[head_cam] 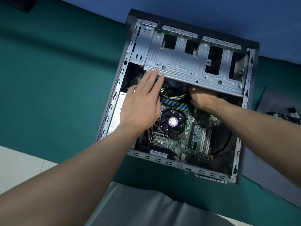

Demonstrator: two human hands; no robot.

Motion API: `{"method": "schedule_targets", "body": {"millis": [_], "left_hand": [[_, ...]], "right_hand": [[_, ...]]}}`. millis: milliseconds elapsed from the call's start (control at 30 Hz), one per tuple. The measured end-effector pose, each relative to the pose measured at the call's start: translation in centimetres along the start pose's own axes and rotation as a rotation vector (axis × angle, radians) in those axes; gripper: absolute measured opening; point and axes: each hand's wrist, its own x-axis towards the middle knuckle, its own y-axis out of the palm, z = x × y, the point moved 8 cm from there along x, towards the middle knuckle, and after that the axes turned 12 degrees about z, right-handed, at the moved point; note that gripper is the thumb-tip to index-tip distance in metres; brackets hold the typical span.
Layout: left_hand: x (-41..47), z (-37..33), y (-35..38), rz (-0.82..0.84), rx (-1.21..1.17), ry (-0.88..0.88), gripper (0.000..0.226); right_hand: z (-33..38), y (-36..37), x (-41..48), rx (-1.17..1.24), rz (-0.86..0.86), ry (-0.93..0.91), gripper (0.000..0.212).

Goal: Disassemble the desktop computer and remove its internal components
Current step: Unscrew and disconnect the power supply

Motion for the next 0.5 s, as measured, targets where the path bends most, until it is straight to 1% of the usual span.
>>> {"method": "schedule_targets", "body": {"millis": [33,67,100,133,200,267,300,333,400,433,467,500], "left_hand": [[0.0,0.0,0.0,0.002,-0.002,0.002,0.063],[0.0,0.0,-0.1,0.001,-0.004,0.002,0.063],[0.0,0.0,-0.1,-0.001,-0.006,0.001,0.063],[0.0,0.0,-0.1,-0.003,-0.005,0.000,0.063],[0.0,0.1,-0.1,-0.002,-0.006,0.000,0.063],[0.0,0.1,0.0,-0.001,-0.008,-0.004,0.063],[0.1,0.1,0.1,0.001,-0.007,-0.002,0.063],[0.1,0.1,0.1,0.001,-0.007,0.001,0.063],[0.2,0.1,0.0,-0.003,-0.009,0.001,0.062],[0.2,0.1,0.0,-0.005,-0.010,-0.002,0.062],[0.2,0.2,0.0,-0.005,-0.011,-0.005,0.062],[0.2,0.2,0.0,-0.003,-0.014,-0.006,0.062]], "right_hand": [[-0.3,0.0,0.2,-0.024,0.035,-0.004,0.007],[-0.8,0.1,0.5,-0.050,0.051,0.001,0.013],[-1.0,-0.1,0.6,-0.060,0.037,0.008,0.022],[-1.1,-0.2,0.7,-0.052,0.003,0.005,0.025],[0.3,-0.1,0.4,-0.140,-0.103,-0.074,0.014],[0.7,0.0,0.1,-0.202,-0.132,-0.084,0.012],[0.4,0.0,0.4,-0.194,-0.101,-0.075,0.013],[-0.2,0.2,0.7,-0.186,-0.056,-0.071,0.018],[-1.2,0.2,1.4,-0.148,0.043,-0.031,0.042],[-1.4,0.3,1.4,-0.119,0.061,-0.008,0.047],[-1.1,0.1,1.2,-0.121,0.006,-0.021,0.045],[-0.7,0.1,1.0,-0.140,-0.070,-0.054,0.038]]}}
